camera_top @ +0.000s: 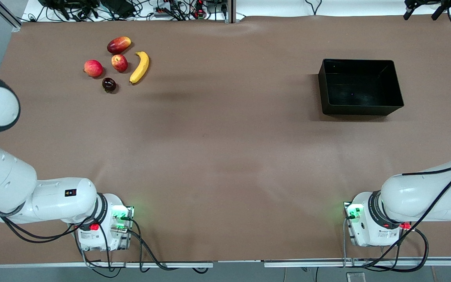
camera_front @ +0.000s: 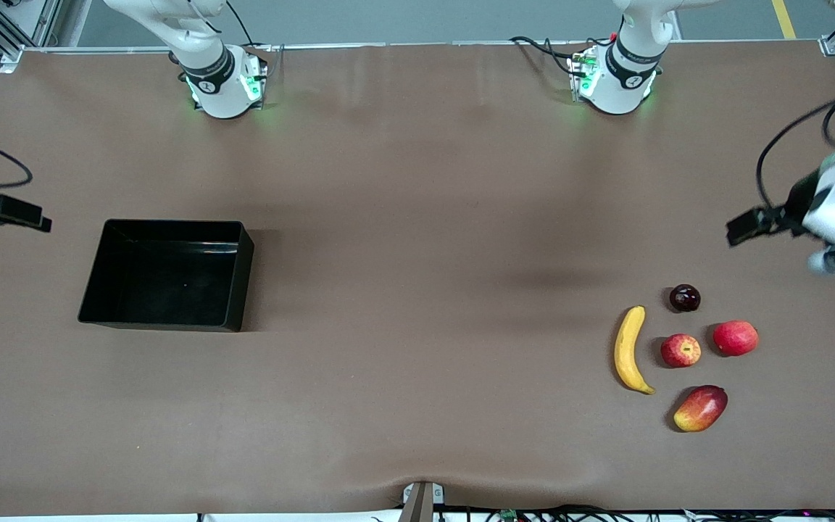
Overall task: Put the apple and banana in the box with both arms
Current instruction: 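Reach the left gripper toward the apple while the right gripper reaches the box, then push the black box with the right gripper while the left gripper lowers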
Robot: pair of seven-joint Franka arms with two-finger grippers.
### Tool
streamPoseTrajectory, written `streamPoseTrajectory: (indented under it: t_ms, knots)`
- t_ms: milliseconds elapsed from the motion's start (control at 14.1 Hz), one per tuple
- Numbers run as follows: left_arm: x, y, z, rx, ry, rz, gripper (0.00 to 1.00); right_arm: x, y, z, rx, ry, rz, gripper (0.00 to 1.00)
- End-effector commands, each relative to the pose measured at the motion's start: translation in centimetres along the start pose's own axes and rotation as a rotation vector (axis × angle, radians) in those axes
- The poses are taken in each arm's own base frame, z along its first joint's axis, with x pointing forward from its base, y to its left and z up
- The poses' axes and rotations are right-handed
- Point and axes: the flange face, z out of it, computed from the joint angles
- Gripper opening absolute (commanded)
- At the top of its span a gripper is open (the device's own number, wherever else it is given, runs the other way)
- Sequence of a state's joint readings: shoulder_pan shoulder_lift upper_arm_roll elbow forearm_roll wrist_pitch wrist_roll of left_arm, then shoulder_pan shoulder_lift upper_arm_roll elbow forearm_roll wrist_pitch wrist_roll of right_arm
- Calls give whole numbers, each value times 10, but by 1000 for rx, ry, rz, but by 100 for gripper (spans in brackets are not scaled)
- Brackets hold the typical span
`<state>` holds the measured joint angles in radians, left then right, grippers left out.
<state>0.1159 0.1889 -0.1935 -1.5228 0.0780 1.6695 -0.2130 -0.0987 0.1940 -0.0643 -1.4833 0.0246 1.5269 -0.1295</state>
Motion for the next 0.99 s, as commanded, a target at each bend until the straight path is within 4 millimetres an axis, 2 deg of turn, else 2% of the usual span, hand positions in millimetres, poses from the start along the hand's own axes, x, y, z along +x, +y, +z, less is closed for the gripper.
streamPoseTrajectory:
  t_ms: [0,212,354,495,637,708,849,920]
  knots:
    - [33,11,55,-5,-9,36,100,26,21,40,0,-47,10,100]
    - [65,19,122,-28,12,45,100,43,45,86,8,-68,-13,100]
    - [83,16,159,15,46,69,100,47,48,122,2,-61,-25,100]
    - [97,17,198,37,78,93,100,42,66,165,8,-57,-53,100]
    - [106,17,240,15,61,74,100,39,90,192,12,-52,-66,100]
    - [114,16,253,7,64,63,100,38,102,209,14,-48,-68,100]
    - [120,8,277,4,52,69,100,31,105,237,10,-29,-91,100]
    - [123,-1,282,17,65,68,100,26,107,252,12,-31,-85,100]
